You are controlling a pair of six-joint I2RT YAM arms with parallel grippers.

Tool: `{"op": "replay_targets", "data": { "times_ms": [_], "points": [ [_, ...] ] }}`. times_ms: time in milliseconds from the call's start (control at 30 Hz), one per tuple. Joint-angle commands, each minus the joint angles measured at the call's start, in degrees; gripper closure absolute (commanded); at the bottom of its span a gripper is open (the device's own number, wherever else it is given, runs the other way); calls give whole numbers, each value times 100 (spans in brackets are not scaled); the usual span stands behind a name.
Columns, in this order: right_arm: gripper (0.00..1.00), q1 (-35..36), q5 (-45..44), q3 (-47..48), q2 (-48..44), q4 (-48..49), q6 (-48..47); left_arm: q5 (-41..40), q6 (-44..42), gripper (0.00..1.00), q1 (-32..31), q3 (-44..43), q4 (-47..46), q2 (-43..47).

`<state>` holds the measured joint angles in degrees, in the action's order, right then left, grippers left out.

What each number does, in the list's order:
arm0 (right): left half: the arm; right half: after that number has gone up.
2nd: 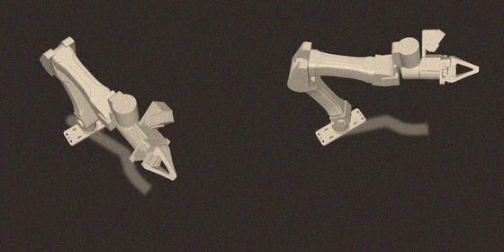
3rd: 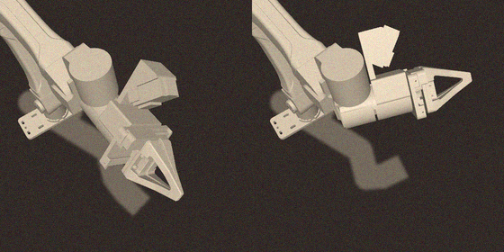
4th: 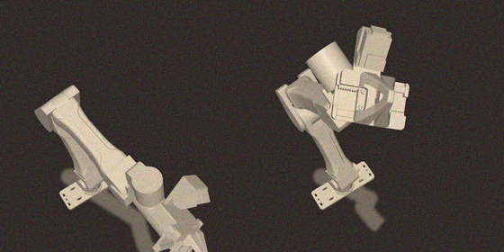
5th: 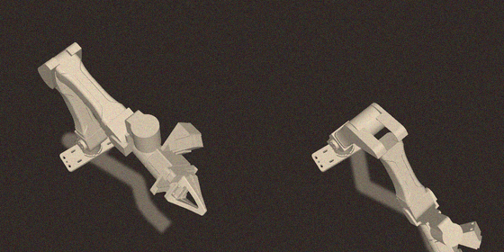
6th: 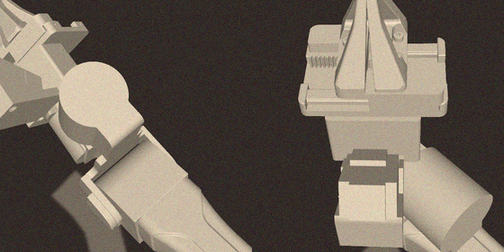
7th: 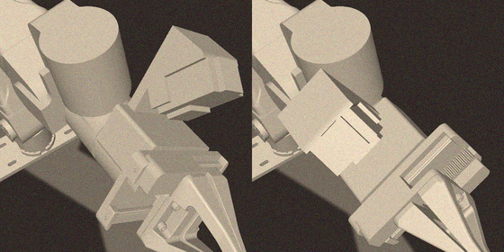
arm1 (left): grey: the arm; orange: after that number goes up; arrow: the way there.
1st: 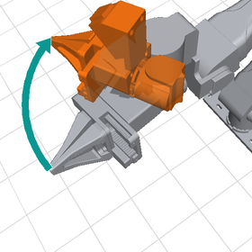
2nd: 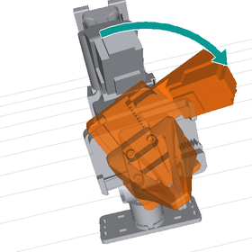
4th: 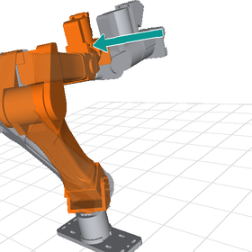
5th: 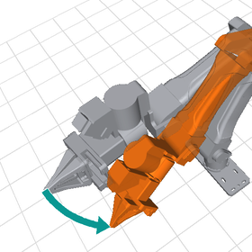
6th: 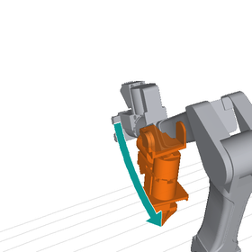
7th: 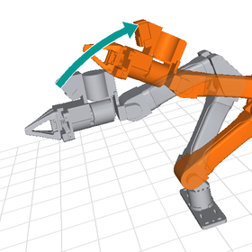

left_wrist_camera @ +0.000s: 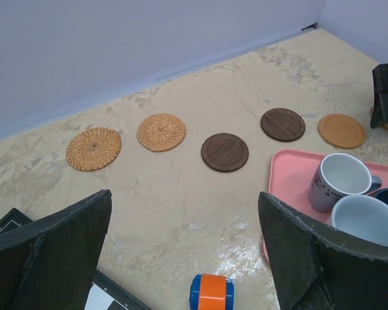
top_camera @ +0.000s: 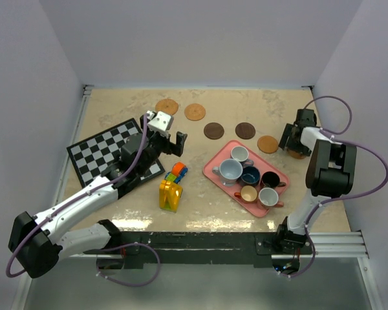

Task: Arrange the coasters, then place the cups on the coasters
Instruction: Move the coaster to the center of the board.

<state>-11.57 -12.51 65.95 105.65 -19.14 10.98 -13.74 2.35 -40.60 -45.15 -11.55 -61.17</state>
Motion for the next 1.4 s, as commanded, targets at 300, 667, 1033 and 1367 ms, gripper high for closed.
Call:
{"op": "replay_targets", "data": {
  "times_ms": [300,667,1033,1367],
  "points": [
    [15,-56,311,593,-633,-688,132,-191,-121,0,-80,23,-295,61],
    [38,-205,206,682,-431,6,396,-305,-209,0,-62,23,-295,-71],
    [58,-442,443,629,210,657,62,-296,-209,0,-80,32,-295,-115],
    [62,-469,311,427,316,692,-52,-270,-200,0,-80,32,-295,-97]
  ]
}}
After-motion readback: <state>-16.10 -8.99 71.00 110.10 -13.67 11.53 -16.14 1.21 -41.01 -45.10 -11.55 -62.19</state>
